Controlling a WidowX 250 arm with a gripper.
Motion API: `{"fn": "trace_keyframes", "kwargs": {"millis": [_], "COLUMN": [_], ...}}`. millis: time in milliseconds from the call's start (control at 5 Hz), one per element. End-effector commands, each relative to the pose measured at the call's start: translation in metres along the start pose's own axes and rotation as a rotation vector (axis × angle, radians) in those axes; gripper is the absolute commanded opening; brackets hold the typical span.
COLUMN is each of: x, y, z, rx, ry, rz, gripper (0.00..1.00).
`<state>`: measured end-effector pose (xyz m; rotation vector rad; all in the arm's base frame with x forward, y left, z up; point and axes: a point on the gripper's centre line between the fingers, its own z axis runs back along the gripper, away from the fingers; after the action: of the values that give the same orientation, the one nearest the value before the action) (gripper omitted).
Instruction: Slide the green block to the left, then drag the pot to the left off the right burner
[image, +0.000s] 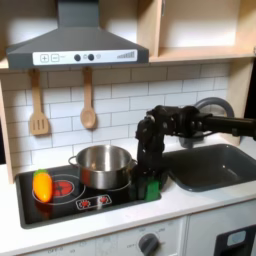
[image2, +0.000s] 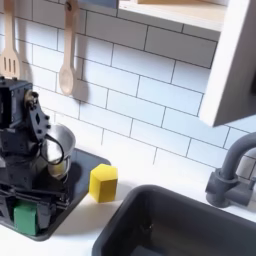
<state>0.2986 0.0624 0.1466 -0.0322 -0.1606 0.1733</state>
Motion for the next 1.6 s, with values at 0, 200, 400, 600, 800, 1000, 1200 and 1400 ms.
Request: {"fn": "trace_keyframes", "kwargs": {"millis": [0, 200, 400, 600, 800, 1000, 1200, 1400], "x": [0.001, 0.001, 0.005, 0.005, 0.004, 0.006, 0.011, 0.019], "y": [-0.002, -0.006, -0.011, -0.014, -0.028, -0.038, -0.048, -0.055], "z": [0.005, 0.012, 0.022, 0.032, 0.036, 0.038, 0.035, 0.04], "rx": [-0.015, -0.029, -0.045, -0.059, -0.081, -0.089, -0.102, -0.106], "ry": [-0.005, 0.0, -0.017, -0.036, -0.041, -0.053, -0.055, -0.081], "rz": [0.032, 0.034, 0.03, 0.04, 0.019, 0.008, 0.003, 0.005], "gripper": [1.0, 1.0, 1.0, 1.0, 1.0, 1.0, 1.0, 1.0]}}
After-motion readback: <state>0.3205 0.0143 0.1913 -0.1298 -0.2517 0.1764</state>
